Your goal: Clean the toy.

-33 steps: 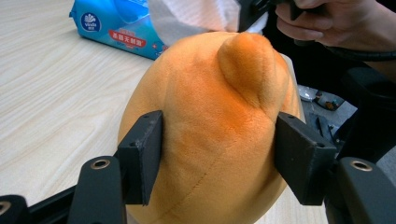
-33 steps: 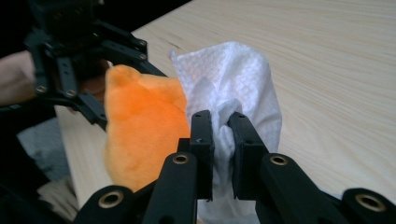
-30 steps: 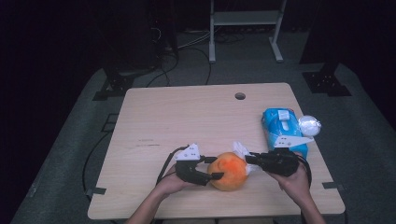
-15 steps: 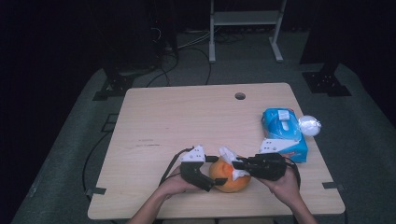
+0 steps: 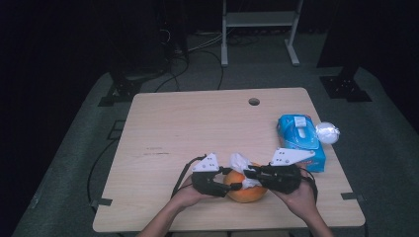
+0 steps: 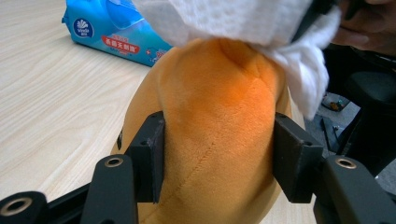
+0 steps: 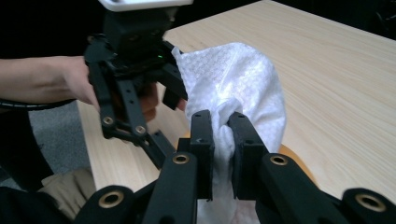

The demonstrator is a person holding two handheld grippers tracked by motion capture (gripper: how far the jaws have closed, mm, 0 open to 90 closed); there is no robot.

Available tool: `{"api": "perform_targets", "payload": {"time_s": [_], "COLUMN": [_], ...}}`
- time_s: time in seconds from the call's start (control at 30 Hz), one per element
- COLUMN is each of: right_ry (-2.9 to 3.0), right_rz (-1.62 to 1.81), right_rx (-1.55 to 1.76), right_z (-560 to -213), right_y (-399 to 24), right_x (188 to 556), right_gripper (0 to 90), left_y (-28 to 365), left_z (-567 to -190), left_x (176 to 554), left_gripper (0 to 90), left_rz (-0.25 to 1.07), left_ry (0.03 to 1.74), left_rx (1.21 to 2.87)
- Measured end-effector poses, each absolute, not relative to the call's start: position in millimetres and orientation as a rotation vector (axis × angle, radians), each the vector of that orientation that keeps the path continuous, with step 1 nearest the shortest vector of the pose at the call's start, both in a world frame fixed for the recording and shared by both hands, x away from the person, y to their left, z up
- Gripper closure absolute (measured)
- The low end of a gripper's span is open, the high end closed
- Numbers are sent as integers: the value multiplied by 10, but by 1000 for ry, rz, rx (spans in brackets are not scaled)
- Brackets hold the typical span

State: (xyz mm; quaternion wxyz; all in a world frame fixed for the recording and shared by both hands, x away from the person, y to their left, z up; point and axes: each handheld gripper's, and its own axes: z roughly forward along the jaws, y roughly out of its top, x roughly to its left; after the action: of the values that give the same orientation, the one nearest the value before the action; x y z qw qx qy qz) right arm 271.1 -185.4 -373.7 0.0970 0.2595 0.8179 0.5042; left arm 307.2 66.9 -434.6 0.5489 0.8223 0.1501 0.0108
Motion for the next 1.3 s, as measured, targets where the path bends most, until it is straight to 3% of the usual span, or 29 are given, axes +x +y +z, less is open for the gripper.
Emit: {"api": "perform_targets", "payload": {"time_s": [0.23, 0.33, 0.37, 0.4, 0.47, 0.53, 0.73, 0.87, 0.93, 1.13, 1.3], "right_ry": [2405, 2421, 2430, 2442, 2449, 2457, 2450, 2436, 2399, 2409, 2435], "right_rz": [1515, 1489, 1472, 1477, 1480, 1483, 1502, 1511, 1544, 1657, 1639], "right_rx": [801, 808, 815, 822, 819, 821, 837, 844, 842, 842, 820], "right_z": [-3721, -3760, -3786, -3827, -3831, -3833, -3844, -3846, -3811, -3763, -3788], "right_y": [-1934, -1923, -1918, -1927, -1931, -1935, -1967, -1978, -1999, -2000, -1879], "right_x": [2720, 2738, 2749, 2772, 2777, 2779, 2803, 2800, 2790, 2782, 2771], "right_gripper": [803, 802, 802, 800, 799, 797, 796, 796, 798, 805, 804], "left_y": [715, 688, 669, 652, 645, 663, 685, 705, 722, 793, 785], "left_z": [-4336, -4356, -4372, -4405, -4433, -4505, -4572, -4512, -4360, -4175, -4159], "left_x": [3084, 3088, 3086, 3098, 3113, 3167, 3166, 3148, 3105, 3102, 3080], "left_gripper": [416, 277, 277, 174, 89, 77, 115, 363, 419, 427, 426], "left_rz": [16, 14, 24, 48, 41, -12, -3, 25, 75, 152, 137], "left_ry": [360, 365, 366, 356, 361, 360, 281, 288, 288, 348, 342], "left_rx": [1935, 1941, 1942, 1939, 1934, 1918, 1948, 1959, 1977, 2047, 2074]}}
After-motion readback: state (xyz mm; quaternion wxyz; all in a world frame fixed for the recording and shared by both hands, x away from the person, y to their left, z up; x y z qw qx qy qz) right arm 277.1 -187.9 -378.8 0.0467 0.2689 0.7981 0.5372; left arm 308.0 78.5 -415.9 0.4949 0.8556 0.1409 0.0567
